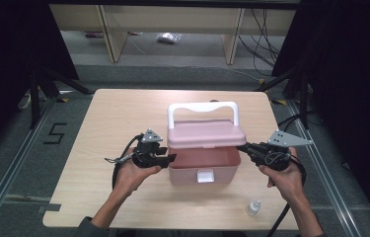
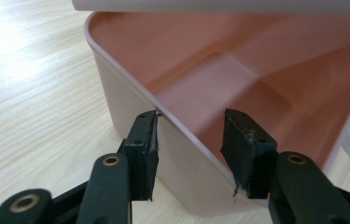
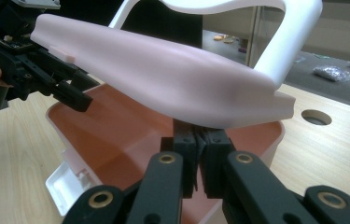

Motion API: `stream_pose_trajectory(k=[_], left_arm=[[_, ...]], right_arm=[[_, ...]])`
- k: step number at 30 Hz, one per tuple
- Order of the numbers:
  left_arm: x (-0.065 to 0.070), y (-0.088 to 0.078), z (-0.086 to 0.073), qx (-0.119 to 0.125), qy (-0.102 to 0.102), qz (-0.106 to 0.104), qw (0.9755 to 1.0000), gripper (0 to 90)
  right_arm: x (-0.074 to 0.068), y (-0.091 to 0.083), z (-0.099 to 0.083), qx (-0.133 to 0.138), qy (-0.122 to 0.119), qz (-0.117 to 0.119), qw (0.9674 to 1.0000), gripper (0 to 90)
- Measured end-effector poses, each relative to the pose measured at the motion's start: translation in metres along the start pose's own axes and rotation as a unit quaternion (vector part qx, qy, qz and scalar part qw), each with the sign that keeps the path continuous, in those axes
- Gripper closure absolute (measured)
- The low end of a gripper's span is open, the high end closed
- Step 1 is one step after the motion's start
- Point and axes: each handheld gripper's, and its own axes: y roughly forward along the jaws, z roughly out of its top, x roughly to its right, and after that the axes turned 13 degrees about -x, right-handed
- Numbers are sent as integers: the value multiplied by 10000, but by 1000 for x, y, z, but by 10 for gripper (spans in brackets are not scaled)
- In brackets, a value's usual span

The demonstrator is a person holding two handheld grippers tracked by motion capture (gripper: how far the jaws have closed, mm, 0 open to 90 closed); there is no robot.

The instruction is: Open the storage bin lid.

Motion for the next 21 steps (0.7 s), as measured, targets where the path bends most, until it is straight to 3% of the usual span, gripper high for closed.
stream_pose_trajectory(k=[1,6,8,9,12,16,18,21], left_arm=[[0,0,0,-2,19,8,10000,559],[-2,-1,0,-40,88,-3,10000,569],[-4,-2,0,-31,115,17,9999,582],[-4,-2,-1,5,40,-2,10000,588],[-4,-2,0,15,156,23,9999,598],[-3,-2,-1,75,86,56,9999,600],[-3,-2,-1,71,107,34,9999,602],[-3,-3,-1,54,106,36,9999,603]], right_arm=[[2,1,2,42,-123,29,9999,875],[7,1,10,58,-149,-27,9999,875],[6,1,11,-51,35,69,10000,876],[9,3,13,20,-120,4,9999,876],[12,6,16,26,-124,46,9999,876],[16,11,20,-27,-19,68,10000,876],[19,13,21,6,-77,-49,10000,877],[24,16,22,-41,58,-19,10000,877]])
